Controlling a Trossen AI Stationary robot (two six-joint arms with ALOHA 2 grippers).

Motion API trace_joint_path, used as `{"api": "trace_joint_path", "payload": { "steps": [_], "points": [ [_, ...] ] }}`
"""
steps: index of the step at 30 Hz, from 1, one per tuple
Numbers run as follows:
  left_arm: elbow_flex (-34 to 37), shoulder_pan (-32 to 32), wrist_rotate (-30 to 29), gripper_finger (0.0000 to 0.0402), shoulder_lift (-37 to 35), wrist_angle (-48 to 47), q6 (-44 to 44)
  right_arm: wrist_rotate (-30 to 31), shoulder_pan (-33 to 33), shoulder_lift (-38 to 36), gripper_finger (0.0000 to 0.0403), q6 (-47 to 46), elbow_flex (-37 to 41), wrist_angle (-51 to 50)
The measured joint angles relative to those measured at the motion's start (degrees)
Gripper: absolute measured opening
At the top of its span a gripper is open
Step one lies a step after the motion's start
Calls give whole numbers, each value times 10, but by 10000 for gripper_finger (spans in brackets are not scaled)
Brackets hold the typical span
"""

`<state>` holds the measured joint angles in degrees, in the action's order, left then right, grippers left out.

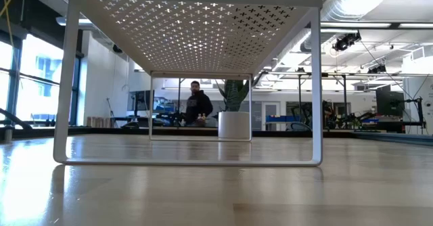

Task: Pick & Place candle stick holders
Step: Return to Home Position

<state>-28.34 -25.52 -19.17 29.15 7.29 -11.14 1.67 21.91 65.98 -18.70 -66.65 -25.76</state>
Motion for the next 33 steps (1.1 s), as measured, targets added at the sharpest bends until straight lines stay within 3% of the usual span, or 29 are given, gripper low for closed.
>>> {"api": "trace_joint_path", "payload": {
  "steps": [6,16,21,25,33],
  "points": [
    [0,0,-45,204,-42,-54,5,-20,-67,0,40,52,0,3],
    [0,0,-84,204,-91,-108,-26,66,-133,-7,23,140,0,19],
    [0,0,-109,196,-121,-168,-11,-10,-182,-42,2,151,0,10],
    [0,0,-120,151,-148,-196,-10,-53,-210,-81,1,152,-1,-7],
    [0,0,-155,12,-193,-226,54,-35,-219,-154,0,174,-1,-104]
  ]
}}
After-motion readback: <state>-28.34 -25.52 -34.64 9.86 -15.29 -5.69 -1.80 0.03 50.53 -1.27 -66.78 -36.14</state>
